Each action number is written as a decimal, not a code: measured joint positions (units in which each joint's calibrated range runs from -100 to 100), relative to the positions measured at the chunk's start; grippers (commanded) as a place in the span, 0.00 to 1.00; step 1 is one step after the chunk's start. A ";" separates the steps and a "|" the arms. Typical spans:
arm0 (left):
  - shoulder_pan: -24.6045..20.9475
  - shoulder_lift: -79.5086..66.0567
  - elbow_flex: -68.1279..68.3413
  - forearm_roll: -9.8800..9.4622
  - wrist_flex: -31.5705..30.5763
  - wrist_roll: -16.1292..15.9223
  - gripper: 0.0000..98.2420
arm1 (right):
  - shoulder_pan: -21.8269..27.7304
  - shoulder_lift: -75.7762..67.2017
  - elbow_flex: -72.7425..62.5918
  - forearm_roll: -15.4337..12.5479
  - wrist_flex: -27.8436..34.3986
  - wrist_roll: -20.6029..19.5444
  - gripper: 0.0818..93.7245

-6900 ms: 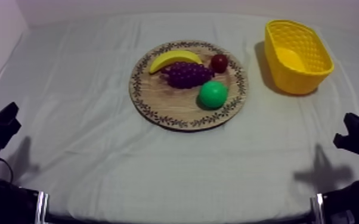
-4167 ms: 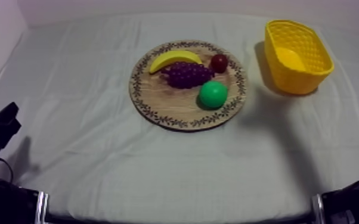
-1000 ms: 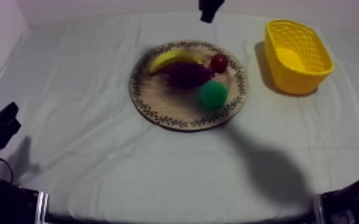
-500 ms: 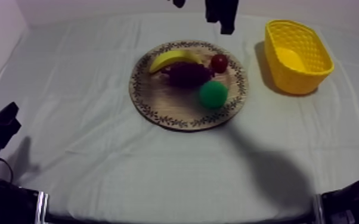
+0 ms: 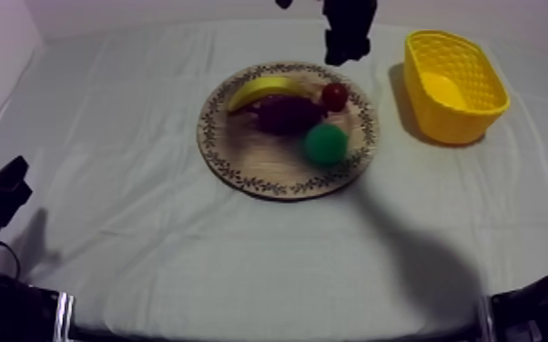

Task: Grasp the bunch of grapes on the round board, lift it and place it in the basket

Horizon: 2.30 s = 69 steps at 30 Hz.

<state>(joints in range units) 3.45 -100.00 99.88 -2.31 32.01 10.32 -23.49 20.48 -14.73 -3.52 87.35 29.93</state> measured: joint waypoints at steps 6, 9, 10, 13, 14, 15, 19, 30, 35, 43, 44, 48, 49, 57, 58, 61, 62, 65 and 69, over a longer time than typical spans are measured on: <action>0.00 0.00 0.00 0.00 0.00 0.00 0.00 | -0.62 -0.06 0.83 -0.21 -2.10 -1.31 0.79; 0.00 0.00 0.00 0.00 0.00 0.00 0.00 | -1.01 0.45 0.92 -0.30 -2.58 -1.88 0.80; 0.00 0.00 0.00 0.00 0.00 0.00 0.00 | -1.14 0.74 1.03 -0.43 -2.81 -1.99 0.80; 0.00 0.00 0.00 0.00 0.00 0.00 0.00 | -1.75 1.88 1.50 -0.56 -3.37 -2.66 0.81; 0.00 0.00 0.00 0.00 0.00 0.00 0.00 | -2.04 2.43 1.67 -0.56 -3.37 -2.86 0.81; 0.00 0.00 0.00 0.00 0.00 0.00 0.00 | -2.27 2.94 1.74 -0.60 -3.66 -3.08 0.81; 0.00 0.00 0.00 0.00 0.00 0.00 0.00 | -2.87 5.17 2.29 -0.91 -5.06 -3.80 0.81; 0.00 0.00 0.00 0.00 0.00 0.00 0.00 | -3.05 12.01 2.94 -2.06 -8.27 -3.57 0.79; 0.00 0.00 0.00 0.00 0.00 0.00 0.00 | -3.04 15.57 1.72 -2.35 -9.36 -3.60 0.78; 0.00 0.00 0.00 0.00 0.00 0.00 0.00 | -2.86 22.29 -3.66 -2.58 -9.62 -3.89 0.77; 0.00 0.00 0.00 0.00 0.00 0.00 0.00 | -2.83 23.04 -4.45 -2.53 -9.74 -4.00 0.77; 0.00 0.00 0.00 0.00 0.00 0.00 0.00 | -2.83 25.63 -7.01 -2.04 -9.66 -4.35 0.77; 0.00 0.00 0.00 0.00 0.00 0.00 0.00 | -2.75 26.30 -7.86 -2.04 -9.58 -4.43 0.77; 0.00 0.00 0.00 0.00 0.00 0.00 0.00 | -2.50 29.89 -11.13 -1.41 -9.39 -4.92 0.76; 0.00 0.00 0.00 0.00 0.00 0.00 0.00 | -2.51 30.14 -11.30 -1.43 -9.33 -4.95 0.76; 0.00 0.00 0.00 0.00 0.00 0.00 0.00 | -2.45 30.67 -11.66 -1.43 -9.40 -5.05 0.75; 0.00 0.00 0.00 0.00 0.00 0.00 0.00 | -2.45 30.95 -11.65 -1.37 -9.28 -5.09 0.75; 0.00 0.00 0.00 0.00 0.00 0.00 0.00 | -2.62 31.36 -11.65 -1.10 -9.28 -5.41 0.74; 0.00 0.00 0.00 0.00 0.00 0.00 0.00 | -2.86 31.37 -10.78 -0.67 -10.03 -5.84 0.69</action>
<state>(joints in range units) 3.45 -100.00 99.88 -2.31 32.01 10.32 -26.36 51.84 -25.51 -4.19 77.33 24.09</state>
